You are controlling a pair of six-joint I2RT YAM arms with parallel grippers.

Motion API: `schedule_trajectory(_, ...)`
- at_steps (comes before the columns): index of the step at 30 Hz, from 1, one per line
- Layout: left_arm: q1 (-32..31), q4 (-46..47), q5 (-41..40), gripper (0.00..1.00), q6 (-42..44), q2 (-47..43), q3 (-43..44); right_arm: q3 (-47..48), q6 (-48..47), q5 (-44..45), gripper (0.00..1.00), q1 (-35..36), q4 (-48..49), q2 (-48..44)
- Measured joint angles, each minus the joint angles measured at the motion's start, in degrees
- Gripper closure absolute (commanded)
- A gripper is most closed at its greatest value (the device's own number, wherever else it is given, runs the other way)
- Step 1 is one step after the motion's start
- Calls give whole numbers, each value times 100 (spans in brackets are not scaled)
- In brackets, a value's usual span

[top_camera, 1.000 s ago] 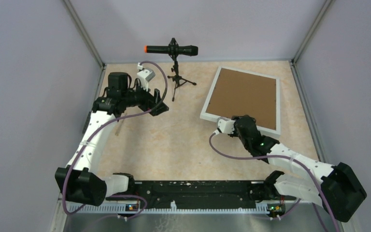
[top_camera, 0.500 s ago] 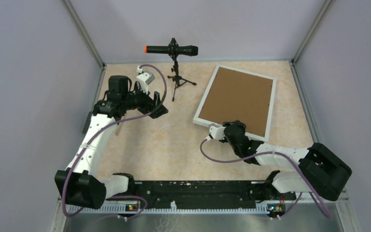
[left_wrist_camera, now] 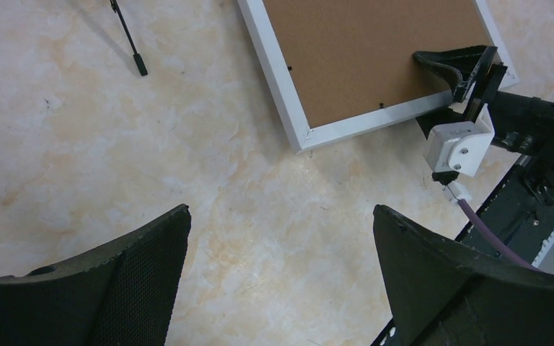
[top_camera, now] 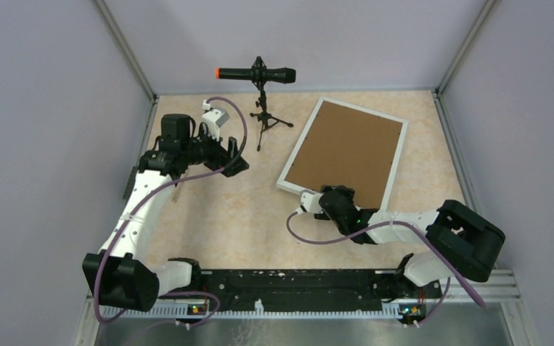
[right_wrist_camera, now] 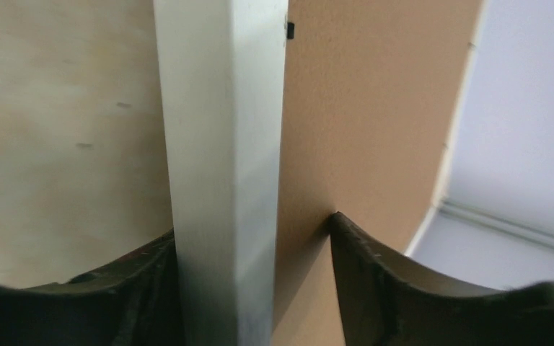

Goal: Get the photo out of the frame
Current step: Turn over the photo frame at the center of the board.

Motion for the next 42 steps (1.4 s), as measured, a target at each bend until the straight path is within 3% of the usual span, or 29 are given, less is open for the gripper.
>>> schedule_trajectory(10,9,-20,225,2,535,0,-179,496,389,-2035,2,356,-927,-225)
schedule_trajectory(14,-35,-184,409,2,898,9,-308,564,699,-3016,1,203,-1790,-629)
schedule_trajectory(17,-284,-291,376,2,1211,76,-323,911,997,-3805,1,-468,-2417,-807)
schedule_trajectory(22,-1486,-319,-83,2,1781,566,-330,2070,1357,-4918,1,-2304,-2914,-686)
schedule_trajectory(28,-2802,-358,-645,2,2435,1755,-199,3523,1641,-5700,1,-4116,-3287,431)
schedule_trajectory(34,-3200,-345,-946,2,2905,2839,610,4852,1915,-5840,1,-5066,-3515,1950)
schedule_trajectory(42,-3523,-236,-1029,2,3060,3602,1351,6457,2315,-5742,1,-5604,-3484,3381)
